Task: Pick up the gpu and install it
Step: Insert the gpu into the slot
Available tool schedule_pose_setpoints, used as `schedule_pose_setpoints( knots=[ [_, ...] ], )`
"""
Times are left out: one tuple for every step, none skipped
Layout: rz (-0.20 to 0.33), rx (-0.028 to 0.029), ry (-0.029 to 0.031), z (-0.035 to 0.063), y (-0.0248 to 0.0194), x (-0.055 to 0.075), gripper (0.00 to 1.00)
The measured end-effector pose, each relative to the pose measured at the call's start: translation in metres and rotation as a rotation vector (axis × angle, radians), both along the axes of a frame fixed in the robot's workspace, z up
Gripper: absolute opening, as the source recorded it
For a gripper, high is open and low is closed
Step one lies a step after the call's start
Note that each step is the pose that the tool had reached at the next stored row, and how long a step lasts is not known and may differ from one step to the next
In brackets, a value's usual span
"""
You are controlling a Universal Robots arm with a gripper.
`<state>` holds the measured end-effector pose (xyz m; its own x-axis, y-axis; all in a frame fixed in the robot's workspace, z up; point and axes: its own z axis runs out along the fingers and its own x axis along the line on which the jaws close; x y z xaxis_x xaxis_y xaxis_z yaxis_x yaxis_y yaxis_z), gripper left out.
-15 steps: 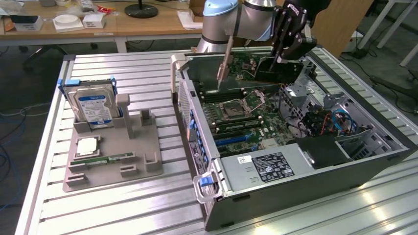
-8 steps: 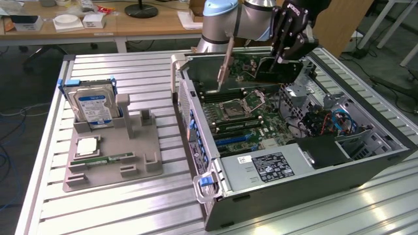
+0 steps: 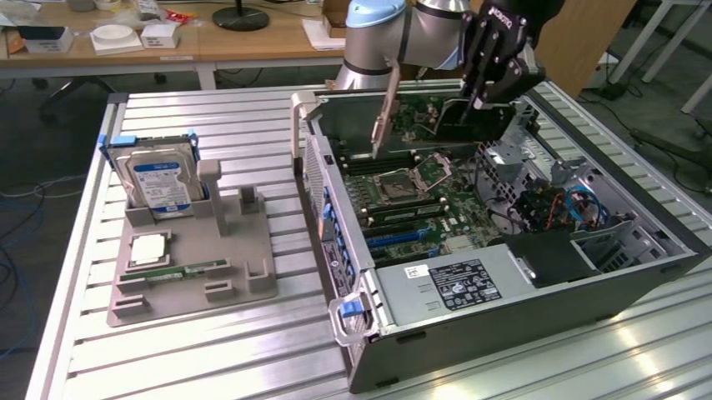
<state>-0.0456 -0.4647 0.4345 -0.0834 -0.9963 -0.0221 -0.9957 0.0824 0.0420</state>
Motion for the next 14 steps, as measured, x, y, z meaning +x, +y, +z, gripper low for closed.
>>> schedule_pose_setpoints(
  knots=[
    [0.000, 0.0001, -0.0051, -0.0007, 0.0000, 0.0000, 0.26],
    [0.000, -0.0002, -0.0119, -0.0011, 0.0000, 0.0000, 0.26],
    [0.000, -0.0002, -0.0196, -0.0016, -0.0001, 0.0000, 0.26],
    [0.000, -0.0001, -0.0291, -0.0020, 0.0000, 0.0000, 0.26],
    [0.000, 0.0001, -0.0387, -0.0025, 0.0000, 0.0000, 0.26],
    [0.000, 0.0001, -0.0474, -0.0029, 0.0000, -0.0001, 0.26],
    [0.000, -0.0001, -0.0558, -0.0033, 0.0000, -0.0001, 0.26],
    [0.000, -0.0003, -0.0635, -0.0039, 0.0000, 0.0000, 0.26],
    [0.000, -0.0005, -0.0687, -0.0044, 0.0001, -0.0001, 0.26],
    [0.000, -0.0006, -0.0711, -0.0047, 0.0002, 0.0000, 0.26],
    [-0.001, -0.0006, -0.0724, -0.0050, 0.0004, 0.0001, 0.26],
    [-0.002, -0.0006, -0.0728, -0.0053, 0.0018, 0.0000, 0.26],
    [-0.002, -0.0007, -0.0728, -0.0057, 0.0041, 0.0000, 0.26],
    [-0.002, -0.0006, -0.0729, -0.0064, 0.0068, 0.0001, 0.26]
  ],
)
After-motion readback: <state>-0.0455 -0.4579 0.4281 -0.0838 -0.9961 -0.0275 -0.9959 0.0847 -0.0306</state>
